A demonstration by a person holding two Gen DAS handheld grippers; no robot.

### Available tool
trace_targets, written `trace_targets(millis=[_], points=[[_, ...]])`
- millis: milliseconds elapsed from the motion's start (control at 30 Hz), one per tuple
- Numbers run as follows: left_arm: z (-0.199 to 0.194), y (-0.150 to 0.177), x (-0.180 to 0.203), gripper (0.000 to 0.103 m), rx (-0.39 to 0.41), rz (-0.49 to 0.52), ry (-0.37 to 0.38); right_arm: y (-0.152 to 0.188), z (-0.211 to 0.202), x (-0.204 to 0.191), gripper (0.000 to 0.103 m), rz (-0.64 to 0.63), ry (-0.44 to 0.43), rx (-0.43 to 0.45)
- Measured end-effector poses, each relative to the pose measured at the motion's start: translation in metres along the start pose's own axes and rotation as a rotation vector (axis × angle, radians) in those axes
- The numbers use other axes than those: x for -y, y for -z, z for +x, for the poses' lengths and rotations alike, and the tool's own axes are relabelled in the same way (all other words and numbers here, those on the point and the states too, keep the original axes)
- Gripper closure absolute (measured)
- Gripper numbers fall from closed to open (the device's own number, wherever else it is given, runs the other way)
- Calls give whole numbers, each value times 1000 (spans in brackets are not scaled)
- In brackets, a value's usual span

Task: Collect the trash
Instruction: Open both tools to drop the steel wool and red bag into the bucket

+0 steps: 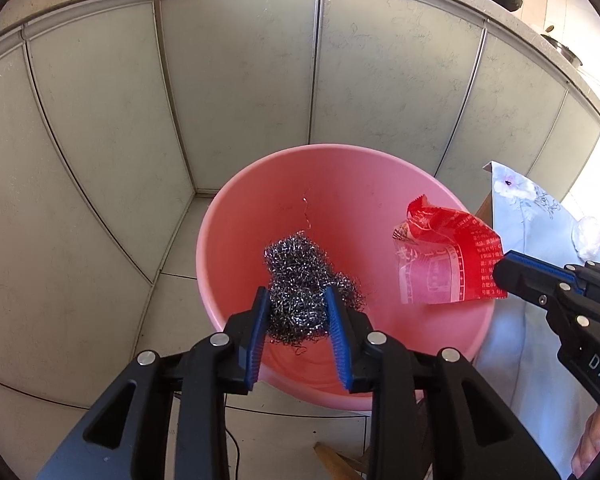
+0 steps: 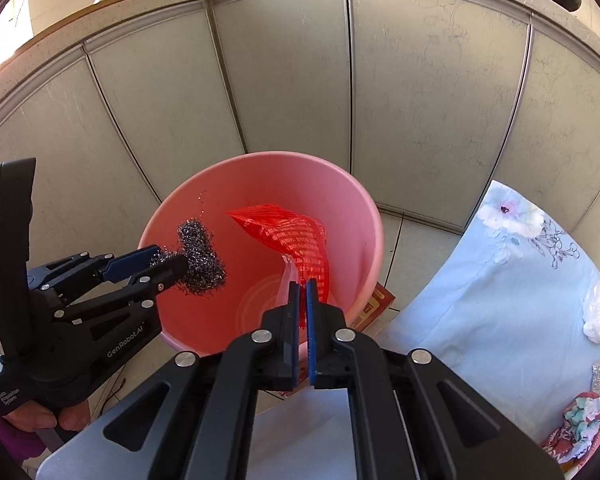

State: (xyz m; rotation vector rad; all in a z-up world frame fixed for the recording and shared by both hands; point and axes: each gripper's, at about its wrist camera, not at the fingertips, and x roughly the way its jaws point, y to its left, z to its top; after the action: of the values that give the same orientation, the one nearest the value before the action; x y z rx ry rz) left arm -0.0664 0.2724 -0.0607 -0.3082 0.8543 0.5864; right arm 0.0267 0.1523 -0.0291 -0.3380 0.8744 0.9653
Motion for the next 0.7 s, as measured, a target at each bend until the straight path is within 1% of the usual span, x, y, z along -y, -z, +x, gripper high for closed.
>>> trace_targets(millis=[100,133,200,233,267,300,367,433,700], points=[[0,1,-2,69,5,4,-10,1,3,0,99,3,-17,-13],[1,1,-2,66,0,5,-13,1,4,0,97,1,-18,-14],[2,1,-4,62,-7,-4,-3,1,5,2,81,0,-26,-16],[1,1,-4,59,-10,-10,1,1,4,2,77,2,-30,-14],[1,1,-6,57,-13,-17,2,2,4,2,70,3,-30,-9],[1,1,-7,54,-14,-22,4,2,3,2,67,2,-32,-4],[1,1,-7,53,-13,-25,7,3,1,0,66,-3,-30,1],[2,1,-7,49,-18,-24,9,3,0,1,66,-6,-33,2],[-6,0,-4,46,-6,-17,36,8,-10,5,65,8,-14,24]])
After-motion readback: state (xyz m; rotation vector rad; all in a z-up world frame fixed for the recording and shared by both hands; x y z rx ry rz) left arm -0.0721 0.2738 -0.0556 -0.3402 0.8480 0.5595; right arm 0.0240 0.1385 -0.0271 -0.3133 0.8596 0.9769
